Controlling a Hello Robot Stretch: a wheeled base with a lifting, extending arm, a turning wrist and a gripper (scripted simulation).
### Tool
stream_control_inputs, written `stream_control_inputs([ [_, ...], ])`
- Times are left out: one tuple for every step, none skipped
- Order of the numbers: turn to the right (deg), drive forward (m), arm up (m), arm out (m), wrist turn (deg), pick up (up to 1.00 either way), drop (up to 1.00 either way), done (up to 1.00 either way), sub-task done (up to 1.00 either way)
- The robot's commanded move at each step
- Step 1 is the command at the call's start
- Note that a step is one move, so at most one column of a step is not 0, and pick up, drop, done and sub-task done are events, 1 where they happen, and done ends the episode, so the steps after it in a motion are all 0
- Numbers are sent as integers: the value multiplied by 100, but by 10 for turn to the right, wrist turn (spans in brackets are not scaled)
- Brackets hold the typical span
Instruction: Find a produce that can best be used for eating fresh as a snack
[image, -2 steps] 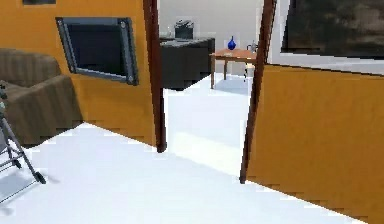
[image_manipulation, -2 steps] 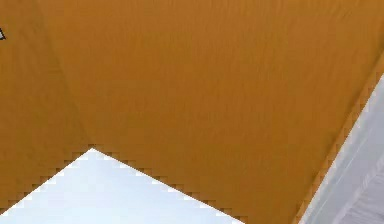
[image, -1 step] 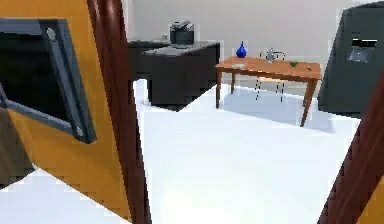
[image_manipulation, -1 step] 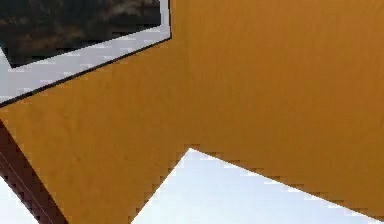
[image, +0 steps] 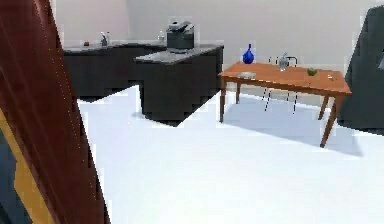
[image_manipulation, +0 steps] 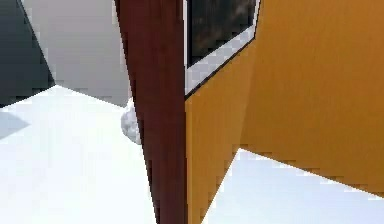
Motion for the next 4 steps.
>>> stream_control_inputs([
  [270, 0, 0, 0, 0, 0, 0, 0, 0],
  [0, 100, 0, 0, 0, 0, 0, 0, 0],
  [0, 100, 0, 0, 0, 0, 0, 0, 0],
  [30, 0, 0, 0, 0, 0, 0, 0, 0],
])
